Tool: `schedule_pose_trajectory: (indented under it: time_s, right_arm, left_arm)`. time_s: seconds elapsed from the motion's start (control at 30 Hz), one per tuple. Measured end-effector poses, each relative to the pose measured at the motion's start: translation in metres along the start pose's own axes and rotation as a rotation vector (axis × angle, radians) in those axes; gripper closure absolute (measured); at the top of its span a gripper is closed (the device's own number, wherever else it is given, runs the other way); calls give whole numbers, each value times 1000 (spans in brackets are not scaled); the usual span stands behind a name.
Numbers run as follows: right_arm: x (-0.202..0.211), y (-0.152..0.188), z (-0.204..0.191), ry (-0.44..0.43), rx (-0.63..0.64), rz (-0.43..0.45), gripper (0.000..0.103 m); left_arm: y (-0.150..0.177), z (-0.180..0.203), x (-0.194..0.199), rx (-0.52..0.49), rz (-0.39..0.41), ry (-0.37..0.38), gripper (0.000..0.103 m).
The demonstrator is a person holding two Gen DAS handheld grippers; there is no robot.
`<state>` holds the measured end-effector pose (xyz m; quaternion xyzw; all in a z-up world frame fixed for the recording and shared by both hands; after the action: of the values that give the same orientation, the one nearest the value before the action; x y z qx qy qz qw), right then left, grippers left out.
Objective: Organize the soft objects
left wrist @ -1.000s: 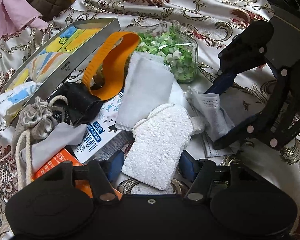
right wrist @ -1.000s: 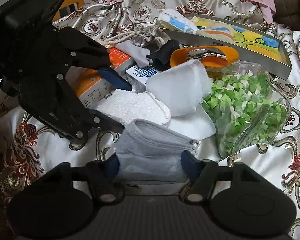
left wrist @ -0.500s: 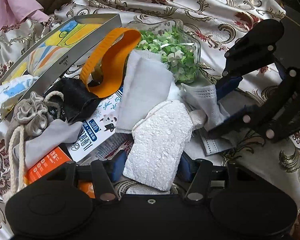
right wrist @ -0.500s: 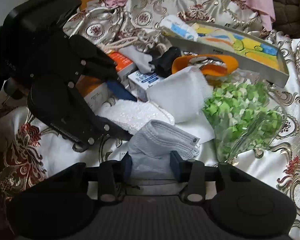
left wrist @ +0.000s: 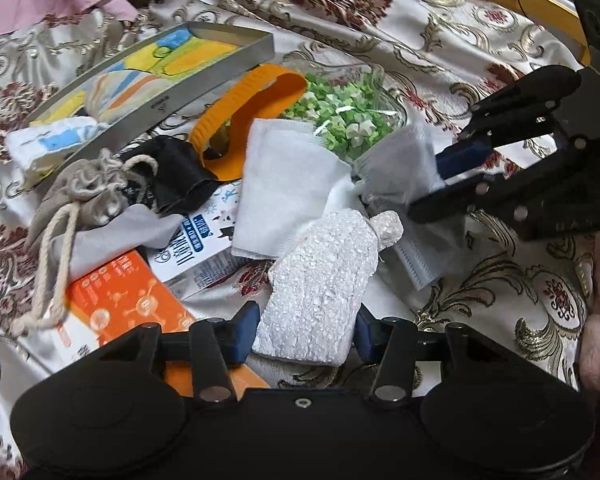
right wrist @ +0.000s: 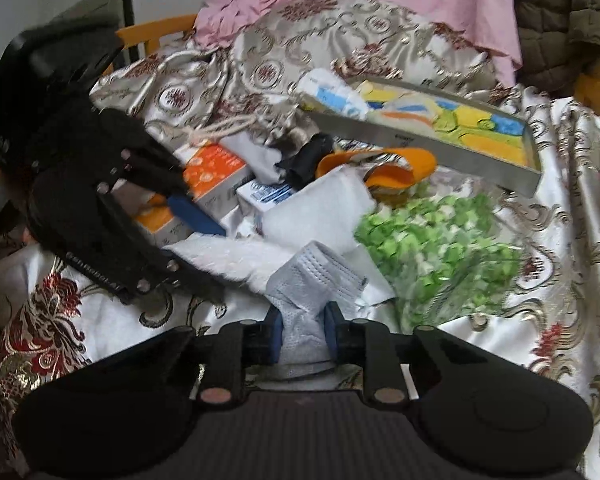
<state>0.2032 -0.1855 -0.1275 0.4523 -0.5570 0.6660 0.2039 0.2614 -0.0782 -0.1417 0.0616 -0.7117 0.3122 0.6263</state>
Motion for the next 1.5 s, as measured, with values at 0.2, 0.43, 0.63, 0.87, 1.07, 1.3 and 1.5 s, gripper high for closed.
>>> schedule_pose_trajectory:
  time_s: [0.2,0.43,0.63,0.87,1.07,1.3,1.5]
  right_arm:
    - [14,-1,13,-1,-70,40,79]
    - [33,-5,19,3,-98,131,79]
    - [59,-15,25,-5,-131,263,79]
    - [80,-33,39,19,-158,377,79]
    - [91,-56,48,11,-161,433,79]
    - [71,-69,66,2,-198,417,79]
    - [61,-64,61,-3,-168,389,79]
  left_arm:
    - [-7,3,22,66,76,-35,53]
    - [-16,3,52,133,185,-87,53]
    - [-27,-6,72,217,306,-90,53]
    - [-52,-26,84,322,445,-92,54]
    - [-83,-58,73,438,494,-42,67]
    - [-75,-68,34,431,379,-26,68]
    - [-68,-55,22,356,309,19,66]
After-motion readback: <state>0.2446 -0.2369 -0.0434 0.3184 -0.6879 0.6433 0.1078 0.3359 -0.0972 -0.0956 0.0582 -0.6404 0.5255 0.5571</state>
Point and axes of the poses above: each gripper's, at about its wrist camera, not at the fingertips, and x roughly against the way its jaws point, z to its right, y to its underside, the point moved 8 cm from there along -x, roughly the way its jaws point, and after that the axes turned 13 degrees about -z, right-handed, at the moved point
